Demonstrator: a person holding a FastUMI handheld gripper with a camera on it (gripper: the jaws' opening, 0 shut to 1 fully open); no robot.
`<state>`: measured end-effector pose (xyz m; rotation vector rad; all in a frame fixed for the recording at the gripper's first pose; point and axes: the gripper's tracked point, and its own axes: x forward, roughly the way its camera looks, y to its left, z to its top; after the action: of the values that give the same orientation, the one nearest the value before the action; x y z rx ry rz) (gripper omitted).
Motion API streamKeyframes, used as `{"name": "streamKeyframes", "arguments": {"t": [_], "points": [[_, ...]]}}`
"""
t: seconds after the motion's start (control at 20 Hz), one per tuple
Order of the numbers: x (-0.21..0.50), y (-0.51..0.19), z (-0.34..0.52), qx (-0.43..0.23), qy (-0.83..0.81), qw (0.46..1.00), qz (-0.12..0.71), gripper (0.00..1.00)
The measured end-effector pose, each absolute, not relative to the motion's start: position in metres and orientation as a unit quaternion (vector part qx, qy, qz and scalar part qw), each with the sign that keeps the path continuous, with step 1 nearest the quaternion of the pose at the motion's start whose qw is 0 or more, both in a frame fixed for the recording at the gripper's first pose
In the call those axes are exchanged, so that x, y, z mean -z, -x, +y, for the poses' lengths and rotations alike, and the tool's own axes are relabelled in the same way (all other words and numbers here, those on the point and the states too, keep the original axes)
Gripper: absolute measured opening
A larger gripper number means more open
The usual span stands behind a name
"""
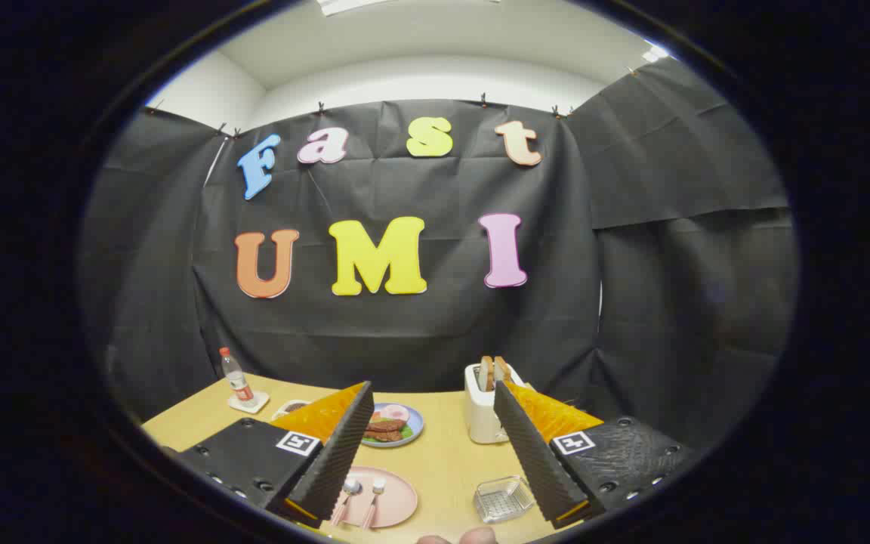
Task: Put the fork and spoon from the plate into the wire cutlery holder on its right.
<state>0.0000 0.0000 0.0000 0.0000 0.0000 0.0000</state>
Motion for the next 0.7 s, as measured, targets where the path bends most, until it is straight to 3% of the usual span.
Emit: {"name": "streamKeyframes", "arguments": {"t": [0.7], "points": [[0.009, 0.005, 0.014, -0.012, -0.008, 1.0, 0.018, 0.96]]}}
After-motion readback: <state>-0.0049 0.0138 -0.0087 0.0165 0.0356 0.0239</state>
